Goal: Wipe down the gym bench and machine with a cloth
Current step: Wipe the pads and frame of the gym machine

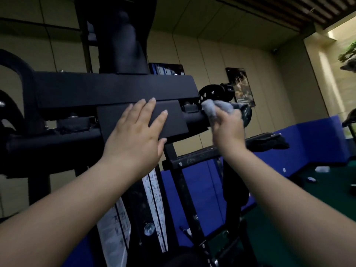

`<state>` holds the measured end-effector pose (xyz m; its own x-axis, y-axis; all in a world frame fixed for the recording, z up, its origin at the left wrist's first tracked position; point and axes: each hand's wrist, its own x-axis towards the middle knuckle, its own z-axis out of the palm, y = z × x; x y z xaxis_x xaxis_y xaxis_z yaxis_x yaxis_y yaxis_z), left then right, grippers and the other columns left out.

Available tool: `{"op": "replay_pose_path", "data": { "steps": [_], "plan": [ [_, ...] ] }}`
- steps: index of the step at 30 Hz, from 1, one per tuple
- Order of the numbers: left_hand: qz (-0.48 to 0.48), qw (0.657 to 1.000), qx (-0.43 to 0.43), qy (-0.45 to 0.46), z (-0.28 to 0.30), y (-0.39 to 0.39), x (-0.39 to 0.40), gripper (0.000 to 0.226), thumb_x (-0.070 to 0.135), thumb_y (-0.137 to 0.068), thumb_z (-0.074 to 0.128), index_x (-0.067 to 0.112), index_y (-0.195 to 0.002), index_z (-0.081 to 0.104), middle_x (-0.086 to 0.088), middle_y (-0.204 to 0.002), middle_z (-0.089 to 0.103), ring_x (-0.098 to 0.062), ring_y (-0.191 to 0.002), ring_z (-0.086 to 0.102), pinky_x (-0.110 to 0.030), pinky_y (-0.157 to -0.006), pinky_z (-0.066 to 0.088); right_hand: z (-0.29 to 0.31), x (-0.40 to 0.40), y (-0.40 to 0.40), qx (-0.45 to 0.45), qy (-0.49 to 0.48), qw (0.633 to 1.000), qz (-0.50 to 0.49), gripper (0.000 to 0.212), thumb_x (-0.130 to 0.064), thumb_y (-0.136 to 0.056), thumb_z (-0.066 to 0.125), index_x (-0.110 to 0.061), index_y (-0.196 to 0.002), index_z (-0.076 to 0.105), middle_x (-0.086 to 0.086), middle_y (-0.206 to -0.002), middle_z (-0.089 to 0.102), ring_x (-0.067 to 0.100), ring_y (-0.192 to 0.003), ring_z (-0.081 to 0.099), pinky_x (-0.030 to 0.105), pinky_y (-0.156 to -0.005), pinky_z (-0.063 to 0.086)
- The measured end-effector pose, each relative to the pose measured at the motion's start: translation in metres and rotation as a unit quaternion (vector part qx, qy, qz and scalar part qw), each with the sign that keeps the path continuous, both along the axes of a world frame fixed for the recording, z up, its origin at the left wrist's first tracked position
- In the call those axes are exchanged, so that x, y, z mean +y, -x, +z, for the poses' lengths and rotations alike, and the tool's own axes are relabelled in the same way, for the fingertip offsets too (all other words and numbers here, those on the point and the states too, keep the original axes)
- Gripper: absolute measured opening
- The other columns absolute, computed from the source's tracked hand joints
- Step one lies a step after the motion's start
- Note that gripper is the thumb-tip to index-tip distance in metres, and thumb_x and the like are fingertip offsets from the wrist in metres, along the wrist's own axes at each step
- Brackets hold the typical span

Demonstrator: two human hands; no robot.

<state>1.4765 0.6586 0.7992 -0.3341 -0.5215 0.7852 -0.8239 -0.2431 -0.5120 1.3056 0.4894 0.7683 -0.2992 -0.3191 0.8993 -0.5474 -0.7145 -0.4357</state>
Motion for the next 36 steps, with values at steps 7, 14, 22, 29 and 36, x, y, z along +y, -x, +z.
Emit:
{"op": "replay_pose_path", "data": {
  "steps": [7, 14, 22, 29, 36],
  "plan": [
    [0.003, 1.000, -0.012, 0.012, -0.005, 0.000, -0.003, 0.065, 0.040, -0.098, 0.035, 0.020, -0.152, 0.005, -0.010, -0.159, -0.005, -0.027, -0.146, -0.005, -0.037, -0.117, -0.004, -0.022, 0.032, -0.033, 0.003, 0.036, 0.993, 0.114, 0.039, -0.019, -0.098, 0.045, -0.024, -0.137, 0.049, 0.010, -0.115, 0.043, 0.015, -0.092, 0.049, 0.020, -0.089, 0.041],
    [-0.007, 0.997, -0.078, 0.024, -0.018, -0.018, 0.000, 0.062, 0.019, -0.095, 0.041, 0.012, -0.151, 0.016, -0.012, -0.159, 0.012, -0.028, -0.146, 0.009, -0.040, -0.117, 0.002, -0.028, 0.030, -0.016, 0.013, -0.002, 0.998, 0.059, 0.042, -0.018, -0.099, 0.046, -0.022, -0.140, 0.046, 0.004, -0.108, 0.037, 0.012, -0.083, 0.040, 0.004, -0.072, 0.027],
    [-0.147, 0.975, -0.158, 0.056, -0.074, -0.090, 0.021, 0.038, -0.004, -0.091, 0.045, -0.002, -0.127, 0.057, -0.017, -0.139, 0.050, -0.034, -0.131, 0.043, -0.050, -0.110, 0.032, -0.119, 0.046, -0.072, 0.063, -0.101, 0.977, 0.179, 0.046, -0.019, -0.098, 0.049, -0.029, -0.142, 0.042, -0.004, -0.117, 0.033, 0.007, -0.100, 0.039, 0.009, -0.082, 0.033],
    [-0.083, 0.994, 0.017, -0.065, -0.135, -0.154, 0.015, 0.042, 0.004, -0.084, 0.051, 0.007, -0.125, 0.060, -0.014, -0.124, 0.061, -0.036, -0.112, 0.056, -0.052, -0.093, 0.046, -0.160, 0.043, -0.136, 0.026, -0.182, 0.954, 0.236, 0.045, -0.019, -0.100, 0.046, -0.030, -0.143, 0.040, -0.002, -0.117, 0.036, 0.004, -0.085, 0.038, 0.001, -0.067, 0.036],
    [-0.048, 0.954, 0.253, -0.155, -0.164, -0.177, -0.017, 0.053, 0.040, -0.098, 0.042, 0.031, -0.148, 0.025, 0.010, -0.143, 0.039, -0.013, -0.130, 0.032, -0.028, -0.107, 0.029, -0.190, 0.031, -0.177, -0.026, -0.224, 0.941, 0.252, 0.043, -0.028, -0.098, 0.049, -0.034, -0.141, 0.042, 0.003, -0.127, 0.039, 0.010, -0.094, 0.042, 0.020, -0.083, 0.037]
  ]
}}
